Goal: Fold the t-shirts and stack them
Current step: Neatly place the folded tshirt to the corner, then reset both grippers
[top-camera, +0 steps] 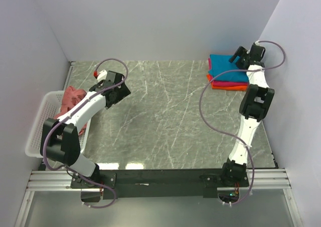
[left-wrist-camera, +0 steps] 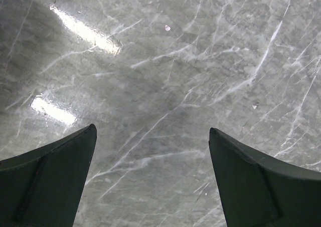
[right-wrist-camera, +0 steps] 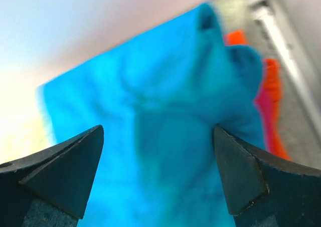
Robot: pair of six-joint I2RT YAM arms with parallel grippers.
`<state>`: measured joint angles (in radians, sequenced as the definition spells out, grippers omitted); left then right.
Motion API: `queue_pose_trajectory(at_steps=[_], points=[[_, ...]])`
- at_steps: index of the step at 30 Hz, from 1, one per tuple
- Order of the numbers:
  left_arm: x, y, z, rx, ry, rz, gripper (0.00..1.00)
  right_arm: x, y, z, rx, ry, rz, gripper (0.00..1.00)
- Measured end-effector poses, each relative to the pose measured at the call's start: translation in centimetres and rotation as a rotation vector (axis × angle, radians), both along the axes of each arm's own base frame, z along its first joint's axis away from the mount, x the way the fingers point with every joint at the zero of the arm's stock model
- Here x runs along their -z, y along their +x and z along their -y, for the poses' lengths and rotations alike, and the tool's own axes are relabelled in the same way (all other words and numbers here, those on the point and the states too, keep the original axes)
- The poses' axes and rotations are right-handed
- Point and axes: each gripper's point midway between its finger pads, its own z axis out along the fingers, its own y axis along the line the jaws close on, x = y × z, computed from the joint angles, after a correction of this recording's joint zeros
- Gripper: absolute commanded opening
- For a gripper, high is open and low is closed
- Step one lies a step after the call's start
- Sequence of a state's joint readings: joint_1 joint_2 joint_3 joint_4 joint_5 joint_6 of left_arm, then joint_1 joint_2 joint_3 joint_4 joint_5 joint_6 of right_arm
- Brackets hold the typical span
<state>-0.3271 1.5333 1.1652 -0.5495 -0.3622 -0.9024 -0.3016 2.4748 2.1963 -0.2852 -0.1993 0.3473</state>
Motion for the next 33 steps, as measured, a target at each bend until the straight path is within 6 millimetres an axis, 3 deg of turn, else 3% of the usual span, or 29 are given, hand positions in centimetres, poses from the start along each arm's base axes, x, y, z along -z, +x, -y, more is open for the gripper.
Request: queue_pose_trajectory(at_steps=[2, 5, 8, 11, 14, 17, 20, 25, 30, 33], points=[[-0.1, 0.0, 0.2, 0.006, -0.003, 0.001, 0.99, -1.8, -0.4, -1.2, -0.040, 0.016, 0.023, 0.96], [-0.7, 0.0, 0.6, 0.016, -0.015, 0.020, 0.99, -5.4, -2.6, -3.3, -0.086, 0.034, 0.051, 0.96], [-1.9, -0.1, 0.7, 0.022, -0.024, 0.053, 0.99, -10.3, -5.5, -5.3, -0.112, 0.018, 0.103, 0.96], [-3.4, -0.2, 0.6, 0.023, -0.031, 0.087, 0.99, -16.9, -8.1, -7.0, -0.110, -0.036, 0.208, 0.96], [-5.8, -0.3, 0.5, 0.020, -0.048, 0.151, 0.99, -22.3, -11.6, -8.9, -0.093, -0.086, 0.309, 0.96], [-8.5, -0.9, 0.3, 0.018, -0.072, 0.226, 0.99, -24.5, -16.7, -11.1, -0.072, -0.094, 0.356, 0.96], [-11.3, -2.1, -0.2, 0.013, -0.105, 0.315, 1.00, -23.9, -22.0, -13.1, -0.067, -0.054, 0.381, 0.96], [-12.1, -4.0, -0.8, 0.004, -0.137, 0.371, 0.99, -17.2, -30.9, -15.1, -0.050, 0.037, 0.348, 0.97], [-9.4, -4.8, -0.6, 0.005, -0.146, 0.323, 0.99, -11.4, -36.1, -16.2, -0.055, 0.077, 0.345, 0.97], [-8.5, -5.0, -0.4, 0.004, -0.143, 0.291, 1.00, -11.4, -37.2, -16.2, -0.055, 0.066, 0.352, 0.97]])
